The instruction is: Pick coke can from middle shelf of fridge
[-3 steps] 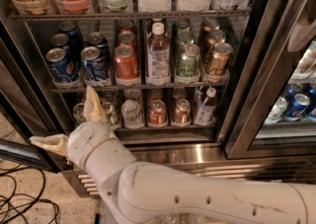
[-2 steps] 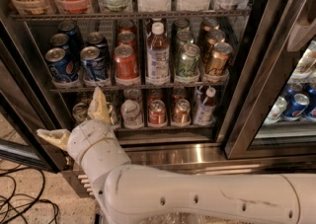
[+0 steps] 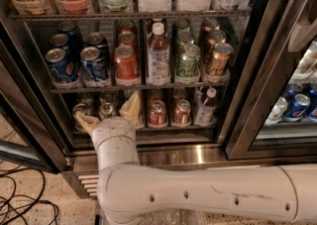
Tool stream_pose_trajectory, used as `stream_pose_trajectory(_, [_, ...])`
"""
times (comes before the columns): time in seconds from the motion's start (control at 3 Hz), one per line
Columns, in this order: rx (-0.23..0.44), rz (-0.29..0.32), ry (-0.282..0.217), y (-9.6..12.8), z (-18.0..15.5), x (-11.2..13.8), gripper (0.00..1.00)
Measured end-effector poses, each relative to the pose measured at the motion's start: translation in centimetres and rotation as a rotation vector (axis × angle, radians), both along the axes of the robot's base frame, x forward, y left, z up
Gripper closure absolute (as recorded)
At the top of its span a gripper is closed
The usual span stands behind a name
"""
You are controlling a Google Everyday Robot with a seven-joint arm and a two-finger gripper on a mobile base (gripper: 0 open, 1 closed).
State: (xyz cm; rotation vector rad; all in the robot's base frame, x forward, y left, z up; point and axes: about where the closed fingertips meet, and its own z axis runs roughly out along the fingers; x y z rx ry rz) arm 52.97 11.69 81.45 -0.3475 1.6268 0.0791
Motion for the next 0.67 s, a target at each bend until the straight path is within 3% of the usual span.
stream_pose_trajectory(0.33, [0.03, -0.22, -0.015, -6.2, -0.8, 1.9, 0.18])
stream_pose_trajectory(0.67, [0.051, -0.354, -0.116, -11.1, 0.5, 2.8, 0.25])
